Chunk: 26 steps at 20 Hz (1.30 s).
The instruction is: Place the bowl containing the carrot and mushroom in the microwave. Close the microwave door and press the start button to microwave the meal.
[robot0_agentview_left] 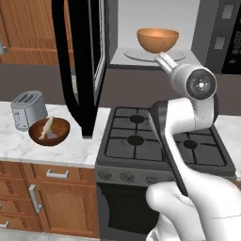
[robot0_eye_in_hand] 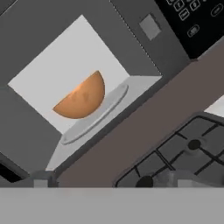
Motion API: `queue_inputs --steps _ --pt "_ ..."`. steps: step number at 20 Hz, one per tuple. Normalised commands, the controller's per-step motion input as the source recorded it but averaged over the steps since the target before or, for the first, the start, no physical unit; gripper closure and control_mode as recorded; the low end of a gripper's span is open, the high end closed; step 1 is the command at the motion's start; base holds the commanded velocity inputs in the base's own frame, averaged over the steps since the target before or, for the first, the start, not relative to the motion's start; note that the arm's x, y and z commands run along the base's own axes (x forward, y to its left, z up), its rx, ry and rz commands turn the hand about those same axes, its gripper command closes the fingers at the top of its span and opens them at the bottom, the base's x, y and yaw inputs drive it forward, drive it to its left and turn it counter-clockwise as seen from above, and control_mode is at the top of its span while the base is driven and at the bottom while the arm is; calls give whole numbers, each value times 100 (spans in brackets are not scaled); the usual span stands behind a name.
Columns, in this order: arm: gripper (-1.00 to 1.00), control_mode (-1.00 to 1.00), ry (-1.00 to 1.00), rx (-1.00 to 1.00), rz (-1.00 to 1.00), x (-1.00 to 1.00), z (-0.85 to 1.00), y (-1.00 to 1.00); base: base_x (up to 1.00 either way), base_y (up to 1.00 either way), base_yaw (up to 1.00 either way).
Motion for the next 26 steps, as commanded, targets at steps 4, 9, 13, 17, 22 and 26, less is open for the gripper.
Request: queue_inputs --steps 4,9,13,17,22,26 --pt "-100 -100 24 -70 29 -98 45 39 0 0 0" --pt "-100 -100 31 -83 24 -89 37 71 0 0 0" --pt "-100 -100 29 -85 17 -84 11 75 0 0 0" --pt "-100 -100 16 -80 16 -76 0 55 0 0 0" --pt "-100 -100 4 -67 12 -39 -15 31 0 0 0" --pt "-100 -100 -4 -59 7 -14 -47 25 0 0 0"
